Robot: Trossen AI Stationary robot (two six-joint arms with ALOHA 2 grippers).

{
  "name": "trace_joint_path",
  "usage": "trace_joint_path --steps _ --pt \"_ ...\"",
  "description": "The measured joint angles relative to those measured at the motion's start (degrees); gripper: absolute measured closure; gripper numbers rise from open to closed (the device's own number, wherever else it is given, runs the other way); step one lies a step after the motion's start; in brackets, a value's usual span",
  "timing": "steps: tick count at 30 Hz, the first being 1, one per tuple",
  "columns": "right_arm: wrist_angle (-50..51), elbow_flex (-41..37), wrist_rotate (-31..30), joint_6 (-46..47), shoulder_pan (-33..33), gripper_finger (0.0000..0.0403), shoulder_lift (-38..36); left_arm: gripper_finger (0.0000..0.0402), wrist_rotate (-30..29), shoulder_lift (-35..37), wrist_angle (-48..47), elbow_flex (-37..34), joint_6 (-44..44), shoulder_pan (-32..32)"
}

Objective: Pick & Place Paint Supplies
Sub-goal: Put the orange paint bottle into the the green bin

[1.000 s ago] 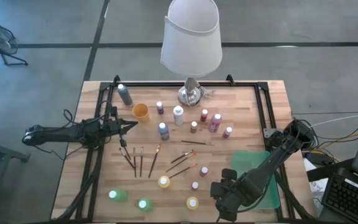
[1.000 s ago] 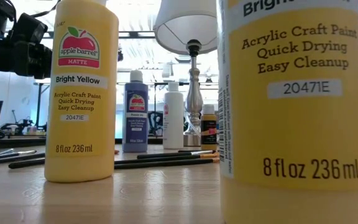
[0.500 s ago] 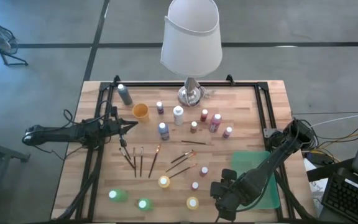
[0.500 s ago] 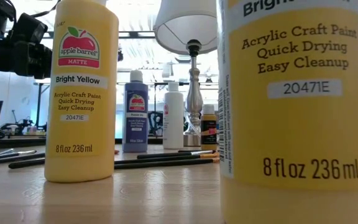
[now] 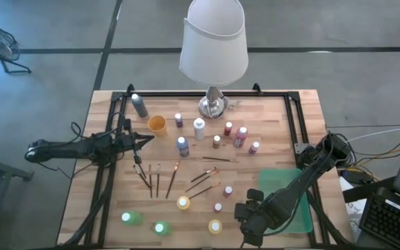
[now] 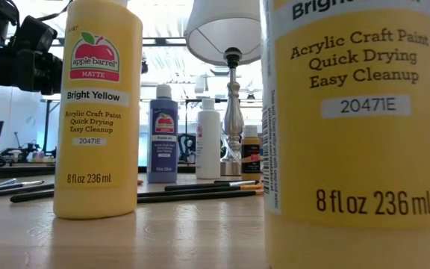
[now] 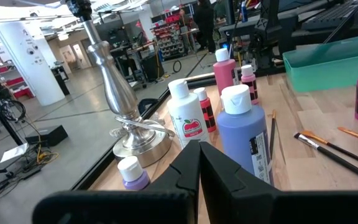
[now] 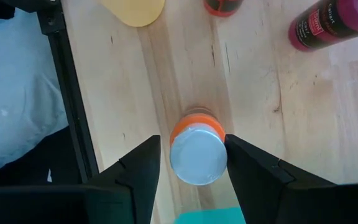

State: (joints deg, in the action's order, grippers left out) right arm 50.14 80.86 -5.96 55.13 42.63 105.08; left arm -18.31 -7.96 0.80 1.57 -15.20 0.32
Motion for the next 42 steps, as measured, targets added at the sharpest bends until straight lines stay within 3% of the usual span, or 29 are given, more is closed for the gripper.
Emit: trace_joint_path --steps 31,42 --pt "-1.25 -1.29 -0.63 -0.06 -0.04 0.0285 -0.03 0.0389 -0.01 0.00 0.01 0.02 0.02 0.04" --pt "8.34 2.40 -3.10 0.24 0.02 0.0286 -4.34 0.0389 0.02 -0.01 -0.01 0.01 0.00 0.04"
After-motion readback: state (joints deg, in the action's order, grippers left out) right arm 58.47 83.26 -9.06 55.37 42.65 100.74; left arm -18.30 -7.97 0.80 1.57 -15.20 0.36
